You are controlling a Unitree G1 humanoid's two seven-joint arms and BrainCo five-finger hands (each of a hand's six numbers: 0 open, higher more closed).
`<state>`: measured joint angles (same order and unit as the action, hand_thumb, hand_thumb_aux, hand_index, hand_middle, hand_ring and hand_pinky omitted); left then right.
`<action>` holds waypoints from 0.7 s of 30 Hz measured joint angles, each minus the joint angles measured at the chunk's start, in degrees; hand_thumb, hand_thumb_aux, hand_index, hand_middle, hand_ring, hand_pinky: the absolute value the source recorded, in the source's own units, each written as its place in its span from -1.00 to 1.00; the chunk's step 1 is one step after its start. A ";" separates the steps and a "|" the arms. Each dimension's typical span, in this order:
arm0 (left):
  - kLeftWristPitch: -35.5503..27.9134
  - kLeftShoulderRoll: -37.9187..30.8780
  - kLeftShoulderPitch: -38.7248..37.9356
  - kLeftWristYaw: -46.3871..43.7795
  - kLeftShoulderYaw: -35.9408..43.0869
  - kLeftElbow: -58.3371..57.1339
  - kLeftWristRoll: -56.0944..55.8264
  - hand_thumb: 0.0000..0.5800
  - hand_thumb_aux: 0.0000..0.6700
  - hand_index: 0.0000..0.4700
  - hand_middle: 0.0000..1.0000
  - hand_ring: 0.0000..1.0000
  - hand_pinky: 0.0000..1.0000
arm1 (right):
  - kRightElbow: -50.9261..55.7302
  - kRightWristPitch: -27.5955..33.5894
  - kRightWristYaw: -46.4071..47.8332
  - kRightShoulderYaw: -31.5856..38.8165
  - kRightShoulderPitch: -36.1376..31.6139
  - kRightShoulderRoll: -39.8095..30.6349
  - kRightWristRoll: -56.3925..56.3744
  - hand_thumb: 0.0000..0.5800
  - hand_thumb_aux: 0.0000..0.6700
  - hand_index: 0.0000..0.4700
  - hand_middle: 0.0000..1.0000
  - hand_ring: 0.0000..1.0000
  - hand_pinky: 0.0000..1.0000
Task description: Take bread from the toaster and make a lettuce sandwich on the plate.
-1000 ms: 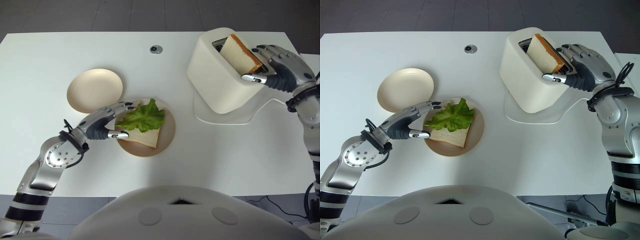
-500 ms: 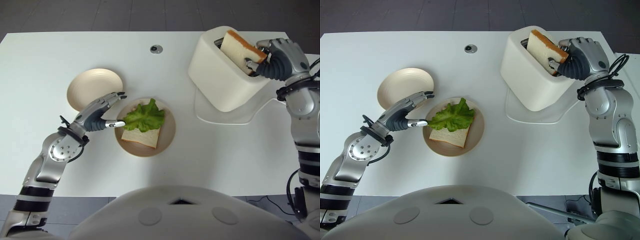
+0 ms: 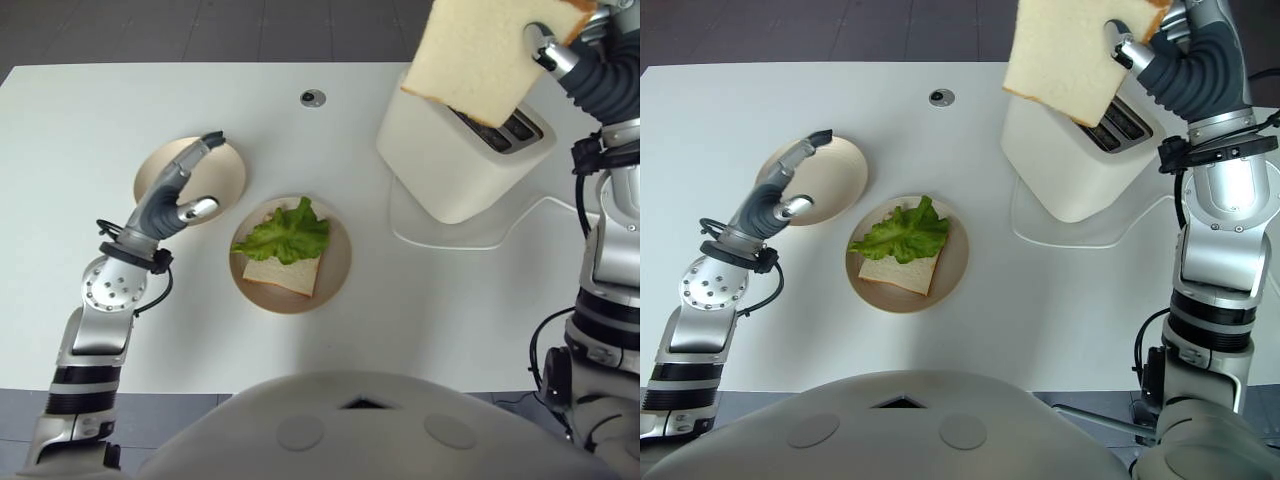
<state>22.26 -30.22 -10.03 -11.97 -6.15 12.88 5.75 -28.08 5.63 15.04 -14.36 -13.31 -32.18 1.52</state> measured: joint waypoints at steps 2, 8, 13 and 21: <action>-0.15 0.68 0.30 -0.98 -1.46 2.27 -5.27 -1.00 -1.00 -1.00 -1.00 -1.00 -1.00 | -3.80 4.43 1.83 1.42 1.53 2.26 -5.87 1.00 1.00 1.00 1.00 1.00 1.00; 0.03 2.28 -0.24 -3.86 -3.37 7.54 -13.91 -1.00 -1.00 -1.00 -1.00 -1.00 -1.00 | -12.18 14.00 1.12 18.82 17.49 13.42 -13.84 1.00 1.00 1.00 1.00 1.00 1.00; 1.88 2.74 -0.90 -6.44 -4.46 10.22 -17.94 -1.00 -1.00 -1.00 -1.00 -1.00 -1.00 | -8.24 11.44 -2.73 31.13 27.97 18.54 -8.15 1.00 1.00 1.00 1.00 1.00 1.00; 5.50 2.46 -3.50 -15.37 -2.84 16.13 -25.51 -1.00 -1.00 -1.00 -1.00 -1.00 -1.00 | 4.27 1.60 -9.40 36.64 30.24 23.87 0.97 1.00 1.00 1.00 1.00 1.00 1.00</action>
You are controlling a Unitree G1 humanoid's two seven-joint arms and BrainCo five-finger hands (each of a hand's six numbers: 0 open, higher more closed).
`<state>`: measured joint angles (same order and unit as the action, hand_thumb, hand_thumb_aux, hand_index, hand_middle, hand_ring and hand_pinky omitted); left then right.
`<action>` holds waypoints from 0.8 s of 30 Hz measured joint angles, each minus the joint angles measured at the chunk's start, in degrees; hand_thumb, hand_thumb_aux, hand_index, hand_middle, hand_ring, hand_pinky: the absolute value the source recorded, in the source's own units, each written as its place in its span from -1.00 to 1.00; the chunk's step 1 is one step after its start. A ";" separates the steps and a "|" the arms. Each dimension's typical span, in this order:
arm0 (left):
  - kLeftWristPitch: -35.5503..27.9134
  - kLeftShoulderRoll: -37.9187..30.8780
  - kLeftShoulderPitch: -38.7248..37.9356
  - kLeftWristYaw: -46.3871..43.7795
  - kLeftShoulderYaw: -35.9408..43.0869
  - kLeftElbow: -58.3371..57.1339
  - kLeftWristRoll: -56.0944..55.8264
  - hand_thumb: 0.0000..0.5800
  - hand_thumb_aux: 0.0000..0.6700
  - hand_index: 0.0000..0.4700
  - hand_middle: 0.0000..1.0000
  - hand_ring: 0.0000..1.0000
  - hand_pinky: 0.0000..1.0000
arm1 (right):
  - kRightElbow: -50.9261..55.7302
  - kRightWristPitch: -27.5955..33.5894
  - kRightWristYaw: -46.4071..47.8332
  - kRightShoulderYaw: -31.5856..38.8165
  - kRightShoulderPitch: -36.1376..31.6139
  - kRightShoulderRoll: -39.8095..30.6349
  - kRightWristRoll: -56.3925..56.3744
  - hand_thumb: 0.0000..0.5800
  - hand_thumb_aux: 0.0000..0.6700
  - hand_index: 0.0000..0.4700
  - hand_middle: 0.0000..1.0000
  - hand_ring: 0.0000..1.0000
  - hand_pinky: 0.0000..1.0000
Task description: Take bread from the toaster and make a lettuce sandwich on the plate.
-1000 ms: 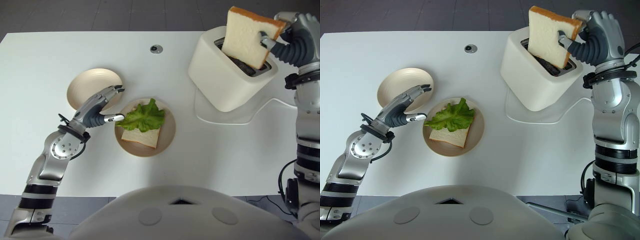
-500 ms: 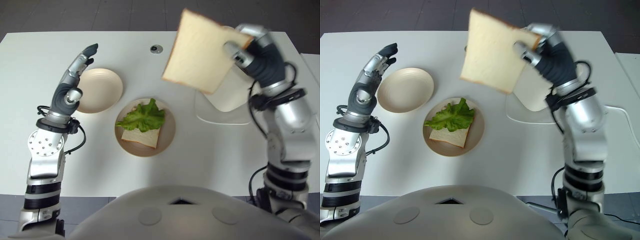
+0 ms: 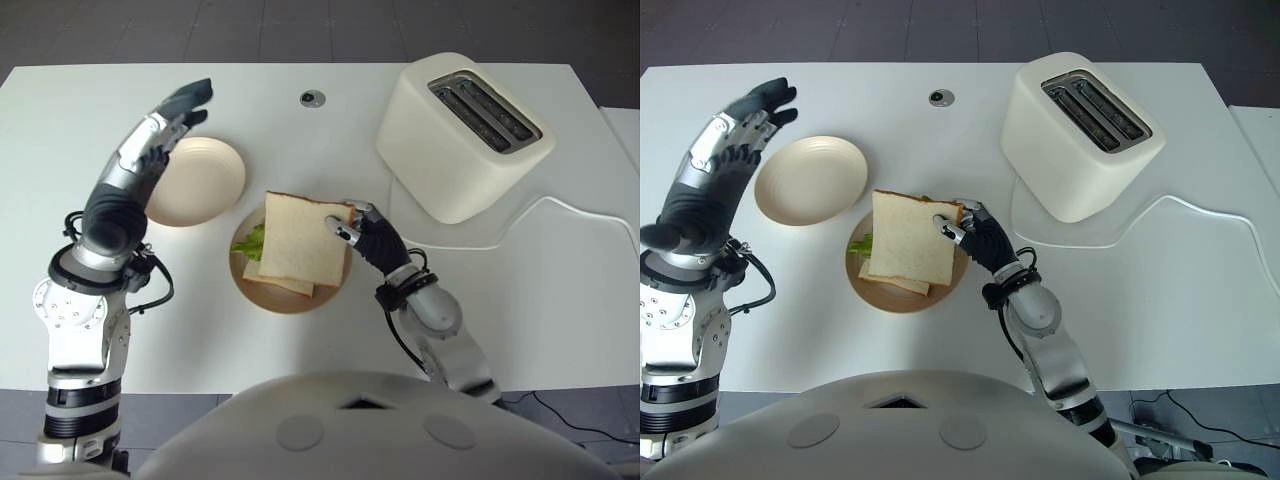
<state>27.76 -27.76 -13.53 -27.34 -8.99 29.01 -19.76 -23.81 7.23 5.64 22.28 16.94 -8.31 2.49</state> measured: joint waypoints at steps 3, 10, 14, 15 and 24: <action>1.01 -0.20 -2.01 -2.56 1.56 0.34 0.61 -1.00 -1.00 -1.00 -1.00 -1.00 -1.00 | 5.71 -4.21 -2.37 2.08 -0.15 1.73 3.51 1.00 1.00 1.00 1.00 1.00 1.00; 6.28 -1.63 -5.36 -8.58 6.16 -2.62 9.41 -1.00 -1.00 -1.00 -1.00 -1.00 -1.00 | 11.97 -11.35 -7.21 4.83 -0.84 3.58 11.65 1.00 1.00 1.00 1.00 1.00 1.00; 11.07 -5.99 -8.97 -12.23 11.18 -10.02 24.21 -1.00 -1.00 -1.00 -1.00 -1.00 -1.00 | 13.31 -12.61 -9.10 5.52 -1.51 3.58 16.43 1.00 1.00 1.00 1.00 1.00 1.00; 11.88 -7.02 -9.40 -12.53 12.39 -11.71 27.54 -1.00 -1.00 -1.00 -1.00 -1.00 -1.00 | 13.59 -12.60 -9.19 5.38 -1.60 3.37 17.84 1.00 1.00 1.00 1.00 1.00 1.00; 15.39 -10.69 -8.23 -8.79 16.22 -15.87 33.19 -1.00 -1.00 -1.00 -1.00 -1.00 -1.00 | 14.18 -12.52 -9.26 4.50 -2.67 2.11 22.63 0.14 -0.31 -0.31 1.00 1.00 1.00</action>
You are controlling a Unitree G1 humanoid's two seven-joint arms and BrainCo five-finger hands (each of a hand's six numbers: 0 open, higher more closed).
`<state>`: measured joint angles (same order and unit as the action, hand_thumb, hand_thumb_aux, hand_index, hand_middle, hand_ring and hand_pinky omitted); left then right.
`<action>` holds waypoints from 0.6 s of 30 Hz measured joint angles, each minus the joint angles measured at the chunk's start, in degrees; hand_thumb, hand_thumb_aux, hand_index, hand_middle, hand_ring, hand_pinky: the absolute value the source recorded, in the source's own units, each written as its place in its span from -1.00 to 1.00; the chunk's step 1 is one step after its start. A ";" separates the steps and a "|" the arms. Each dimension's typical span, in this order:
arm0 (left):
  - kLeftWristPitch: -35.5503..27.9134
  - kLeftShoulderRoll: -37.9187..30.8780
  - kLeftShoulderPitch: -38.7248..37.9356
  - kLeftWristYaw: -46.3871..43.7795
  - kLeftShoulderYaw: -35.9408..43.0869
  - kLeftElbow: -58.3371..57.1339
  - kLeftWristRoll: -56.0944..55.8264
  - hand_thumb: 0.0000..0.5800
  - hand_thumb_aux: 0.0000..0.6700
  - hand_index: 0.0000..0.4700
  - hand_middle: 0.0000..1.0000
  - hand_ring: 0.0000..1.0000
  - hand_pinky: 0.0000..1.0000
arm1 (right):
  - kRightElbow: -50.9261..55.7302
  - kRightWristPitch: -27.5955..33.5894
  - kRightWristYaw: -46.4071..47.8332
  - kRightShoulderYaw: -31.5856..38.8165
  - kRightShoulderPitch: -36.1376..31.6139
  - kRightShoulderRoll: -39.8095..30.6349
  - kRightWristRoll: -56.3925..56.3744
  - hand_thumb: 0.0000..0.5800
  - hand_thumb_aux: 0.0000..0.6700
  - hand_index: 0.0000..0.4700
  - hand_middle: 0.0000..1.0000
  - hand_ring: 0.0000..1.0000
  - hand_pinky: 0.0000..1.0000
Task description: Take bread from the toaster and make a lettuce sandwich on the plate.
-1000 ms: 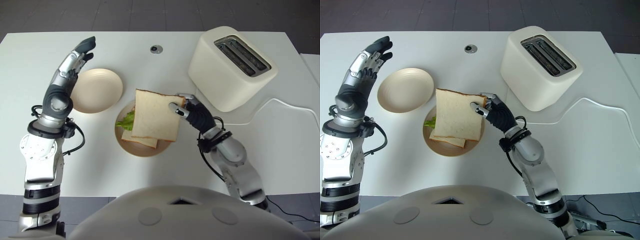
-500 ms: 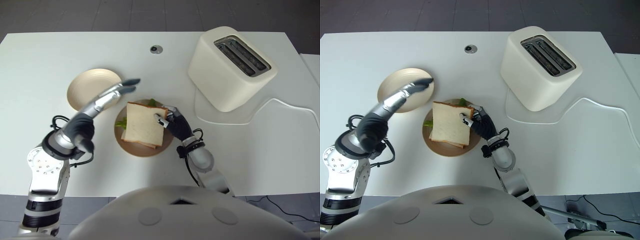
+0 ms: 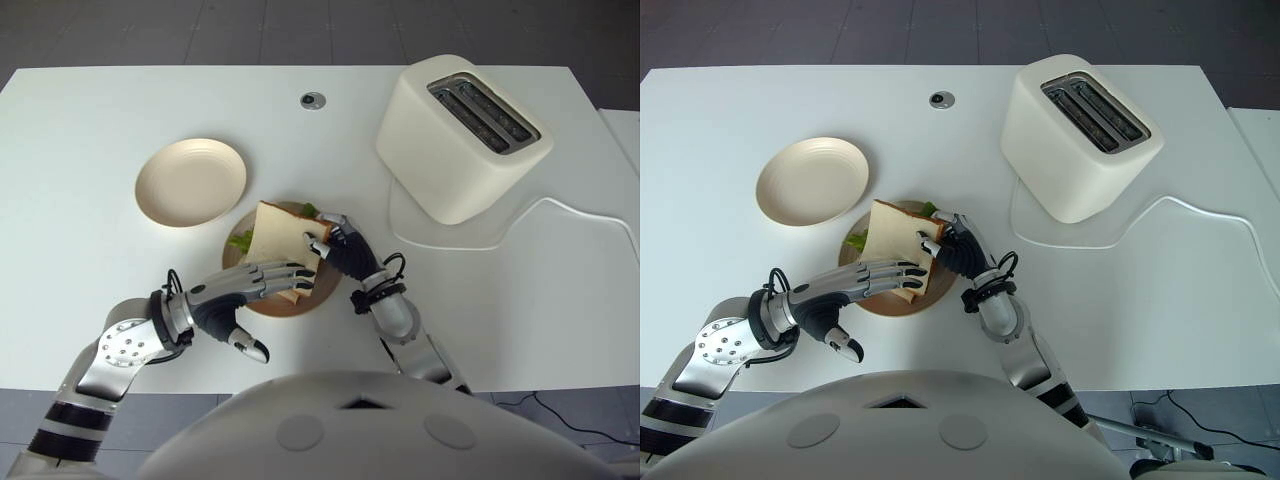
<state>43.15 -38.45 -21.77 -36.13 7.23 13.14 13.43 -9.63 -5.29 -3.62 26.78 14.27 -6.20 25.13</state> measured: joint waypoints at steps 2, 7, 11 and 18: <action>0.36 -0.70 0.53 0.98 0.62 -0.68 0.38 -1.00 -1.00 -1.00 -1.00 -1.00 -1.00 | -0.02 -0.03 0.01 -0.23 -0.19 -0.37 1.11 -1.00 -1.00 -1.00 1.00 1.00 1.00; 0.38 -1.45 0.80 2.27 2.05 -0.97 0.57 -1.00 -1.00 -1.00 -1.00 -1.00 -1.00 | -3.26 -0.01 0.16 -3.30 -0.14 -1.23 1.73 -1.00 -1.00 -1.00 0.67 0.67 0.67; -0.05 -2.08 0.83 3.32 2.80 -1.98 1.61 -1.00 -1.00 -1.00 -1.00 -1.00 -1.00 | -8.04 -1.58 -3.62 -5.78 -0.89 1.79 0.86 -1.00 -1.00 -1.00 -1.00 -1.00 -1.00; -0.12 -0.14 2.39 7.75 2.53 -3.30 1.05 0.51 0.01 0.01 -1.00 -1.00 -1.00 | -9.93 -2.79 -5.54 -11.45 -1.70 1.52 -0.27 -0.08 -0.47 -0.47 -1.00 -1.00 -1.00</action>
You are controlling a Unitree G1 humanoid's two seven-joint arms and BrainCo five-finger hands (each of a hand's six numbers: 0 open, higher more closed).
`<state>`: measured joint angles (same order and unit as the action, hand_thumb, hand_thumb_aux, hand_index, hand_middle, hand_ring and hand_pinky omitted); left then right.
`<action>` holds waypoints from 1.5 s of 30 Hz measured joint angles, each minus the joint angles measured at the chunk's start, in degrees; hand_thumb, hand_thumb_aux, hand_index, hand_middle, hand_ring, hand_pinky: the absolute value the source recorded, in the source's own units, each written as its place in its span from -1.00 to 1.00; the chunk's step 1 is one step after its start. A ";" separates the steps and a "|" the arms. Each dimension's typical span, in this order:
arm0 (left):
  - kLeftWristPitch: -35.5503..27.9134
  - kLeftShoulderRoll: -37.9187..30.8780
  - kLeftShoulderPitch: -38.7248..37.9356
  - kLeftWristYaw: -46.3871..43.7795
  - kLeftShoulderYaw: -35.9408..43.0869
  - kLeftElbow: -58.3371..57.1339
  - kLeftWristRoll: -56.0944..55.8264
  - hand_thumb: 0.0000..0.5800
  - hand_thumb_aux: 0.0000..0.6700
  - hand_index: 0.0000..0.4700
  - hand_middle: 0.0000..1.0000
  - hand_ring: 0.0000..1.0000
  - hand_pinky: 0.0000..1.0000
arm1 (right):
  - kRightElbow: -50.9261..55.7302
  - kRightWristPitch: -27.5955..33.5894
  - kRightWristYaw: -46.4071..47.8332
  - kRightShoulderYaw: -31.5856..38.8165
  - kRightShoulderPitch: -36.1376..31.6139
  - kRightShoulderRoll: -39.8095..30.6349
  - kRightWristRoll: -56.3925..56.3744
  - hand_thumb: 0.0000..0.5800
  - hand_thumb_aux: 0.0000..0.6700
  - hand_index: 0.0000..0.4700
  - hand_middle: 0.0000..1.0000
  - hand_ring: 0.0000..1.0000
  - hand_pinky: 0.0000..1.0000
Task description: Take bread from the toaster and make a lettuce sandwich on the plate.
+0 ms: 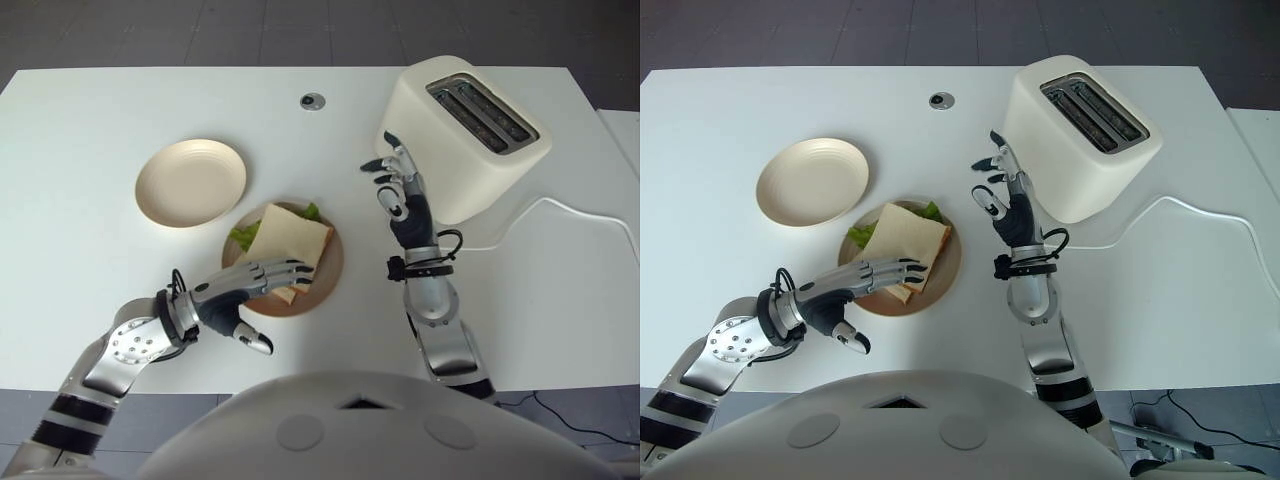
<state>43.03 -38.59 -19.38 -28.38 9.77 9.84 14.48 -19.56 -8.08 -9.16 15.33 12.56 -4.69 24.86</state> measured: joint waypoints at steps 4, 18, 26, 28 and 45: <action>-1.05 0.24 -1.07 -2.65 1.99 7.22 -20.89 1.00 1.00 1.00 1.00 1.00 1.00 | -3.24 -1.67 13.39 3.06 0.63 -3.92 -13.43 1.00 1.00 1.00 1.00 1.00 1.00; 0.51 -16.72 -17.35 -31.46 -5.61 -5.16 -34.97 1.00 1.00 1.00 1.00 1.00 1.00 | -10.71 -4.95 50.44 5.16 14.10 -33.03 -28.74 1.00 1.00 1.00 1.00 1.00 1.00; 0.83 -9.97 -13.23 -26.56 -2.98 -7.83 -23.16 1.00 1.00 1.00 1.00 1.00 1.00 | -0.42 -10.34 44.12 12.98 12.21 -29.73 -11.24 1.00 1.00 1.00 1.00 1.00 1.00; 0.17 -7.52 -10.71 -23.98 -2.52 -8.08 -20.86 1.00 1.00 1.00 1.00 1.00 1.00 | 1.21 -11.54 41.03 13.99 11.31 -27.80 -8.78 1.00 1.00 1.00 1.00 1.00 1.00; -8.06 13.82 14.78 3.41 -3.55 -22.85 -8.41 0.99 0.85 0.85 0.01 0.01 0.01 | 18.63 -7.80 4.82 5.18 -1.97 -13.70 9.00 1.00 1.00 1.00 0.69 0.69 0.69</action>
<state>34.97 -24.77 -4.60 -24.96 6.22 -13.02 6.07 -0.93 -15.88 -4.34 20.52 10.59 -18.38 33.86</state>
